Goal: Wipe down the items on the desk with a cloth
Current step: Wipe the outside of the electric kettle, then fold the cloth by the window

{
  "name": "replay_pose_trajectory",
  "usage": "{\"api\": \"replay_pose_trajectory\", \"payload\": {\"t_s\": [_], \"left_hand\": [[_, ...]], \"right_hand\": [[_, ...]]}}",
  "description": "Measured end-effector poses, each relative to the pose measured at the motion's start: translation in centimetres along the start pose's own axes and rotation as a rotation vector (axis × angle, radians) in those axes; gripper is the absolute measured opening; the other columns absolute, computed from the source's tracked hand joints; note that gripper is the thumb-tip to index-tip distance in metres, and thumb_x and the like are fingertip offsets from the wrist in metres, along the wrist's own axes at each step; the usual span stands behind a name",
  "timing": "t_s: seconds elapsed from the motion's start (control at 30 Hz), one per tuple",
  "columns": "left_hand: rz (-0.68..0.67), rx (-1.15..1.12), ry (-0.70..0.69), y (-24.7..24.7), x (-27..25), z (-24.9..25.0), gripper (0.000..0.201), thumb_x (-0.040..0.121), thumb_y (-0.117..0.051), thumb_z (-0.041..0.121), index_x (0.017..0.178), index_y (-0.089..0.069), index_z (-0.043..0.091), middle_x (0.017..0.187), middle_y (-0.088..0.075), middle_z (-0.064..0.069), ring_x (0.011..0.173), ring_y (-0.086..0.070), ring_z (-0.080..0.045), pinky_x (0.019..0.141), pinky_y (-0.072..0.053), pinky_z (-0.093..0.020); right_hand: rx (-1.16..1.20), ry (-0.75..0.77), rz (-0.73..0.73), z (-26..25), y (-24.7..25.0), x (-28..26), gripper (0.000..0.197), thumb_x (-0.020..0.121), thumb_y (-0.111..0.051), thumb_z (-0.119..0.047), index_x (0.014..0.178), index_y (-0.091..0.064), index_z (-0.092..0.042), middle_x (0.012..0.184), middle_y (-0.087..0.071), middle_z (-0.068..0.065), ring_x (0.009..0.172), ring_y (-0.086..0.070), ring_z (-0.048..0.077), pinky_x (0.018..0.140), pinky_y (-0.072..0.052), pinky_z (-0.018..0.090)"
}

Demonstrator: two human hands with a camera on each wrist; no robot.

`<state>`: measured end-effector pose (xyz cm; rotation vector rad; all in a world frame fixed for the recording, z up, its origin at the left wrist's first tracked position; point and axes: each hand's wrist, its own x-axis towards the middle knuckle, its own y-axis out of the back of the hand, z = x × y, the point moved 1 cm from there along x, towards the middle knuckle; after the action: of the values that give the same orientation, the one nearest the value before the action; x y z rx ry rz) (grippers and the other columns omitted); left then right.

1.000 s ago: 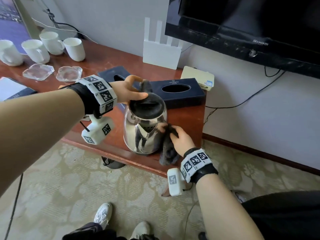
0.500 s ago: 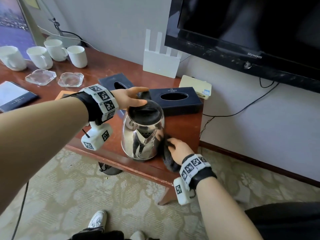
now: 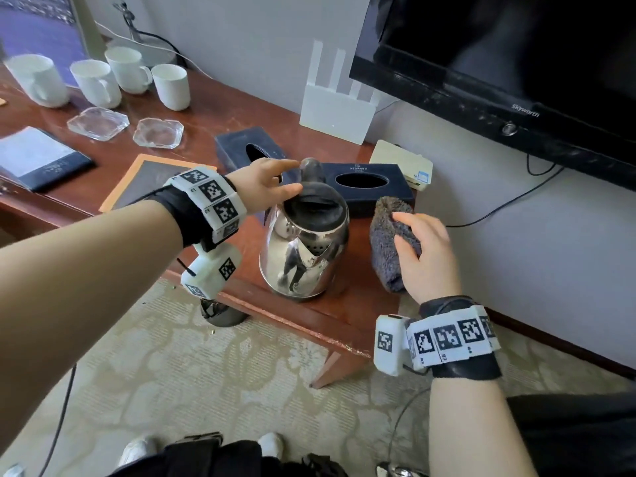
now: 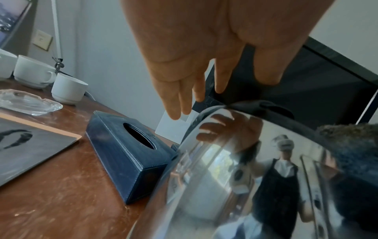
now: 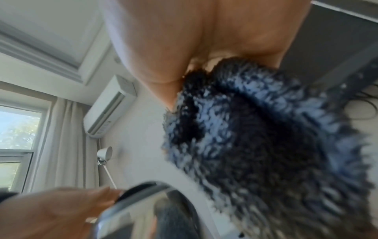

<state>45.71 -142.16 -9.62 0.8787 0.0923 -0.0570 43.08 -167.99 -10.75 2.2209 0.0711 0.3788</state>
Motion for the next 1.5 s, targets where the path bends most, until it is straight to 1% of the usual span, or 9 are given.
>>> {"api": "replay_pose_trajectory", "payload": {"t_s": [0.13,0.4,0.6,0.77,0.9,1.0,1.23,1.33,1.5], "left_hand": [[0.005,0.003,-0.093,1.5,-2.5,-2.0,0.060,0.091,-0.055,0.030,0.144,-0.030,0.019,0.147,-0.030,-0.010,0.133,-0.035,-0.024,0.109,-0.032,-0.037],[0.016,-0.181,-0.365,8.5,-14.5,-8.5,0.083,0.078,-0.072,0.016,0.143,-0.022,0.029,0.143,-0.032,0.002,0.131,-0.028,-0.006,0.106,-0.025,-0.020],[0.072,-0.132,-0.156,14.3,-25.8,-18.0,0.066,0.080,-0.070,0.016,0.138,-0.040,0.025,0.128,-0.051,0.006,0.118,-0.047,-0.008,0.101,-0.035,-0.021],[0.368,-0.087,0.104,18.9,-35.0,-26.2,0.030,0.087,-0.062,0.019,0.117,-0.059,0.018,0.098,-0.053,0.013,0.095,-0.050,-0.008,0.075,-0.031,-0.012],[0.570,-0.168,0.330,21.0,-41.2,-32.0,0.010,0.089,-0.057,0.016,0.095,-0.057,0.025,0.080,-0.054,0.016,0.085,-0.052,-0.013,0.073,-0.037,-0.023],[0.690,-0.251,0.421,22.2,-44.3,-35.3,0.010,0.090,-0.057,0.016,0.093,-0.058,0.025,0.081,-0.056,0.017,0.085,-0.054,-0.012,0.075,-0.043,-0.024],[0.861,-0.255,0.566,27.7,-45.7,-42.5,0.017,0.089,-0.057,0.012,0.095,-0.057,0.028,0.085,-0.058,0.017,0.082,-0.054,0.002,0.069,-0.039,-0.006],[0.884,-0.158,0.614,32.0,-44.2,-45.4,0.018,0.088,-0.058,0.011,0.096,-0.058,0.027,0.081,-0.057,0.019,0.078,-0.054,-0.001,0.069,-0.040,-0.010],[0.944,-0.054,0.688,40.6,-42.1,-50.6,0.019,0.087,-0.060,0.013,0.105,-0.063,0.018,0.085,-0.060,0.010,0.085,-0.055,-0.012,0.071,-0.036,-0.016]], "right_hand": [[-0.053,0.139,0.092,-4.2,1.3,-1.7,0.032,0.088,-0.055,-0.002,0.116,-0.064,-0.015,0.113,-0.044,0.003,0.093,-0.034,-0.008,0.078,-0.018,-0.011],[0.107,0.296,-0.169,-19.2,-3.8,-6.6,0.041,0.085,-0.062,-0.010,0.116,-0.051,-0.033,0.109,-0.054,-0.017,0.105,-0.047,-0.006,0.088,-0.030,-0.002],[0.194,0.529,-0.395,-32.3,-14.5,-9.8,0.029,0.085,-0.061,-0.007,0.110,-0.061,-0.022,0.106,-0.057,-0.015,0.102,-0.047,-0.006,0.091,-0.030,0.000],[0.299,0.693,-0.469,-41.8,-22.7,-12.4,0.035,0.082,-0.066,-0.010,0.115,-0.060,-0.019,0.121,-0.044,-0.007,0.111,-0.038,-0.006,0.097,-0.021,-0.001],[0.334,0.697,-0.563,-47.9,-28.4,-14.0,0.049,0.081,-0.070,-0.020,0.126,-0.051,-0.024,0.124,-0.036,-0.008,0.111,-0.048,0.014,0.102,-0.039,0.027],[0.318,0.770,-0.657,-51.7,-32.3,-14.5,0.045,0.083,-0.067,-0.025,0.125,-0.052,-0.024,0.117,-0.043,-0.009,0.109,-0.048,0.014,0.101,-0.040,0.034],[0.336,0.882,-0.896,-58.9,-41.9,-11.8,0.027,0.085,-0.060,-0.028,0.112,-0.057,-0.027,0.107,-0.058,-0.011,0.107,-0.051,0.014,0.094,-0.042,0.031],[0.350,0.894,-0.941,-63.3,-45.9,-8.7,0.010,0.090,-0.057,-0.022,0.096,-0.060,-0.030,0.092,-0.062,-0.011,0.095,-0.054,0.015,0.082,-0.046,0.035],[0.376,1.004,-0.990,-72.8,-50.8,-2.6,0.014,0.092,-0.055,-0.020,0.101,-0.065,-0.023,0.091,-0.062,-0.011,0.091,-0.056,0.011,0.081,-0.043,0.026]]}}
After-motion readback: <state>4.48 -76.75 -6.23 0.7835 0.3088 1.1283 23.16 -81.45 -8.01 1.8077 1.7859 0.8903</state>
